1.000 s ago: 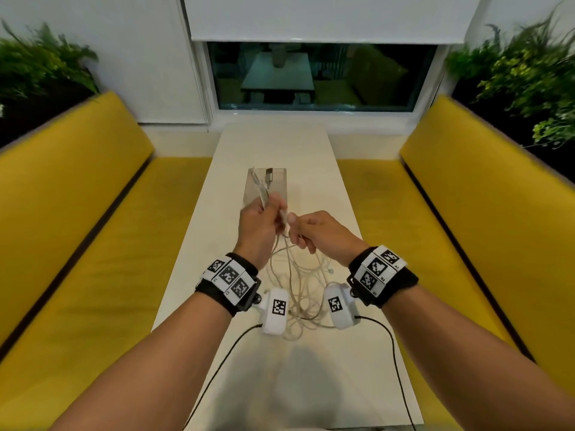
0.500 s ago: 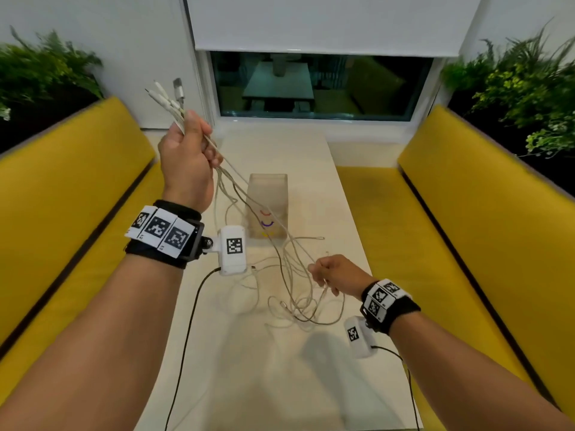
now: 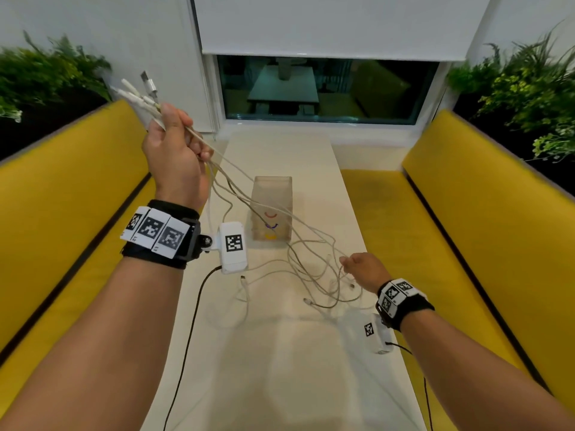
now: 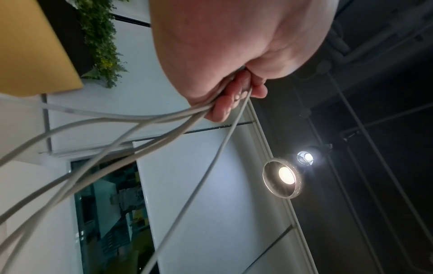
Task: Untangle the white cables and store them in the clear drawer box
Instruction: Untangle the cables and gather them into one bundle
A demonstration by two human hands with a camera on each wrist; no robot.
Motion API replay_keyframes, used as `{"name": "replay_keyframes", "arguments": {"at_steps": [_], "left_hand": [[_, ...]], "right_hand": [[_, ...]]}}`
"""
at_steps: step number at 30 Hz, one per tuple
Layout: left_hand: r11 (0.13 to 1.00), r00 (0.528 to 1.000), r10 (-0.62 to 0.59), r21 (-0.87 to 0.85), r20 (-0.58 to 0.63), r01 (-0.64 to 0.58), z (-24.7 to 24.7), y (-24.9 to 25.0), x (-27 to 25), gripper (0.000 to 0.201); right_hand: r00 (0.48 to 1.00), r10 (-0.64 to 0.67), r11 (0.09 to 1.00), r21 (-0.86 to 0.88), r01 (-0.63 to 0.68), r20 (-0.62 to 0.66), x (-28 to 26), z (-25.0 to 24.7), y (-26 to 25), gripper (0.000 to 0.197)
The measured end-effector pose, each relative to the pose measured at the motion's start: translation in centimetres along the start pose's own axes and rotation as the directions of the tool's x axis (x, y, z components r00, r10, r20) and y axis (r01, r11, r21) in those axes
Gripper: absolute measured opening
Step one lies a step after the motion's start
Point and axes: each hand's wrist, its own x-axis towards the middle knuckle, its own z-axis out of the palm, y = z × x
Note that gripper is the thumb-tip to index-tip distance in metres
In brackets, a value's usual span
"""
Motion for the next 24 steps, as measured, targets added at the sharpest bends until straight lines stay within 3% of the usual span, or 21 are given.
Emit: {"name": "replay_keyframes", "arguments": {"at_steps": [3,6,8,11,15,18,22,24], "left_hand": [[0.996,0.998,-0.052,0.075,0.043,0.048,0.4,-1.3,-0.5,0.034],[0.941,0.986,-0.117,0.33,0.122,0.071,0.5,-3.8,-2.3,0.036],[0.894,0.967,-0.185,0.438,0.174,0.093,0.1,-5.8,-4.0,0.035],[0.876,0.937,-0.276,0.457,0.216,0.152,-0.5,-8.7,-6.5,0.036],[0.837,0.919,-0.328,0.518,0.219,0.175,-1.7,-11.3,-8.3,0.036],[0.821,0.916,-0.355,0.53,0.187,0.21,-2.2,-11.4,-8.4,0.037],[0.838,0.922,-0.358,0.488,0.15,0.246,-2.0,-10.7,-7.9,0.038],[0.857,0.919,-0.375,0.422,0.119,0.295,-2.0,-10.3,-7.5,0.039]], "right_hand": [[0.997,0.066,0.983,0.171,-0.073,0.045,-0.2,0.3,-0.2,0.04],[1.0,-0.001,0.921,0.389,-0.007,0.021,-0.8,0.6,-1.6,0.043],[0.997,-0.075,0.919,0.387,0.08,-0.026,-1.0,0.4,-3.4,0.045],[0.964,-0.223,0.906,0.335,0.26,-0.146,-1.6,-0.9,-6.7,0.047],[0.942,-0.27,0.889,0.323,0.324,-0.2,-3.0,-4.5,-11.8,0.035],[0.876,-0.38,0.853,0.253,0.457,-0.298,-4.5,-8.1,-15.8,0.017],[0.699,-0.485,0.668,0.293,0.684,-0.526,-6.1,-11.6,-18.8,0.02],[0.661,-0.482,0.677,0.234,0.698,-0.576,-5.6,-11.8,-18.6,0.022]]}}
